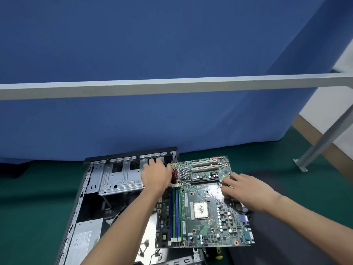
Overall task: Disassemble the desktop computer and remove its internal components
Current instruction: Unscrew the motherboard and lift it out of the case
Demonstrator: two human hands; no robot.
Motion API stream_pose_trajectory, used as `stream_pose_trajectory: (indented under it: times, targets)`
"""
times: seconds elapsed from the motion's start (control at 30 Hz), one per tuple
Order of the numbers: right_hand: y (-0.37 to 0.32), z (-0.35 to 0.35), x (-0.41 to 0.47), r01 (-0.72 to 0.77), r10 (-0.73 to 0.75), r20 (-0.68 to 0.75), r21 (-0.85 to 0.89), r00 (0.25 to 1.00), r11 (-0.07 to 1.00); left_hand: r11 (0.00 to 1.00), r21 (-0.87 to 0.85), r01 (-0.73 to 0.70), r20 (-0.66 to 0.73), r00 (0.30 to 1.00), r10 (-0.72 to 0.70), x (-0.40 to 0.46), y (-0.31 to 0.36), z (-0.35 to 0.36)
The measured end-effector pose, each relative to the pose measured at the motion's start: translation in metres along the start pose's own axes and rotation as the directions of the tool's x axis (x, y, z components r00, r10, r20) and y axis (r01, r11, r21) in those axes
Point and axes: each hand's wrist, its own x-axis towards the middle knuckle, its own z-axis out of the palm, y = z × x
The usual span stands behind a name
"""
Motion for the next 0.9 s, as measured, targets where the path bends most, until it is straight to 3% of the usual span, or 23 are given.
stream_pose_trajectory:
  times: [0.1,0.17,0.33,0.53,0.67,0.83,0.9]
  targets:
    - [0.000,-0.001,0.002,-0.013,0.012,0.033,0.020,0.999,1.000,0.972,0.228,-0.058,0.010,0.998,0.057,0.015,0.000,0.005]
    - [0.000,-0.001,0.002,-0.022,0.020,0.050,0.046,0.999,0.999,0.961,0.266,-0.081,0.048,0.996,0.071,0.023,-0.002,0.008]
    - [-0.002,-0.001,0.002,-0.040,0.037,0.094,0.030,0.995,0.999,0.995,-0.092,0.040,0.316,0.949,-0.009,0.034,-0.007,0.019]
    - [-0.008,-0.018,-0.005,-0.017,0.017,-0.037,-0.007,0.999,1.000,0.994,-0.106,0.001,0.310,0.950,0.032,0.043,-0.005,0.019]
    - [-0.010,-0.018,-0.007,-0.005,0.005,0.004,-0.077,1.000,0.997,0.994,-0.096,-0.045,0.251,0.966,0.068,0.045,0.002,0.023]
    - [-0.010,-0.019,-0.013,-0.073,0.074,0.059,-0.005,0.996,0.997,0.988,-0.113,-0.107,0.202,0.971,0.129,0.049,0.012,0.028]
    - [-0.008,-0.012,-0.015,-0.063,0.060,0.125,0.019,0.990,0.998,0.973,-0.196,-0.122,0.177,0.971,0.158,0.050,0.009,0.033]
